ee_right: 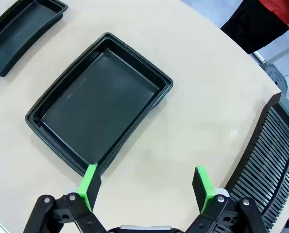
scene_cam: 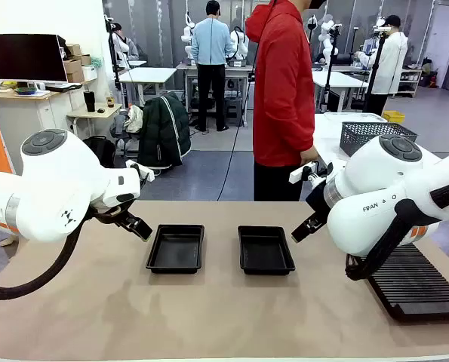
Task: Inspect and transfer BCBs to ESD trays.
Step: Pick up the Blank PCB from the PCB Rack and place it in the left ESD tray.
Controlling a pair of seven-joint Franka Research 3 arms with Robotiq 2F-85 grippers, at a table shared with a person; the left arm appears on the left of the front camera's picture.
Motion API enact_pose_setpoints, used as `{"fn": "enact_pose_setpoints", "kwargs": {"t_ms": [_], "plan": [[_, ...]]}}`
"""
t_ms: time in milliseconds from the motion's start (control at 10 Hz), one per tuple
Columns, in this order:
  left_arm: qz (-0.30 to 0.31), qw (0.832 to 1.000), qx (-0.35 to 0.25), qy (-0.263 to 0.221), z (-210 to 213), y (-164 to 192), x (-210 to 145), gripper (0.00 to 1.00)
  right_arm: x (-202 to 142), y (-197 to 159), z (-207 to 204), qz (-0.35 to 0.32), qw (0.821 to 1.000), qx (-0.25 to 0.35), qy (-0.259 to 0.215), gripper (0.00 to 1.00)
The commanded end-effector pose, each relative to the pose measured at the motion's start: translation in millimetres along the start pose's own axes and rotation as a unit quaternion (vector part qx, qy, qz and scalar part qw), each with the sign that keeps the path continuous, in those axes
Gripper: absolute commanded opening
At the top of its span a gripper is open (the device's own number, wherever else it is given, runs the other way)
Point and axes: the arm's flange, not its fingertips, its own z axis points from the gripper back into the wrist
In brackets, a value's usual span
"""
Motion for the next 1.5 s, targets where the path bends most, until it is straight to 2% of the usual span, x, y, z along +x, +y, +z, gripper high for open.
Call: {"fn": "enact_pose_setpoints", "kwargs": {"t_ms": [0,1100,1200,1400], "plan": [[0.0,1.0,0.0,0.0,-0.1,0.0,-0.1,1.0,0.0,0.0,0.0,0.0,1.0,0.0,0.0,1.0],[0.0,1.0,0.0,0.0,0.0,-0.2,0.0,1.0,0.0,0.1,0.0,0.0,1.0,0.0,0.0,1.0],[0.024,1.0,0.0,-0.001,14.7,8.9,7.4,1.0,11.0,-11.7,15.0,-0.026,1.0,0.011,0.004,1.0],[0.076,0.997,-0.02,0.027,53.3,20.6,25.7,1.0,30.3,-40.0,55.7,-0.07,0.997,0.026,0.023,1.0]]}}
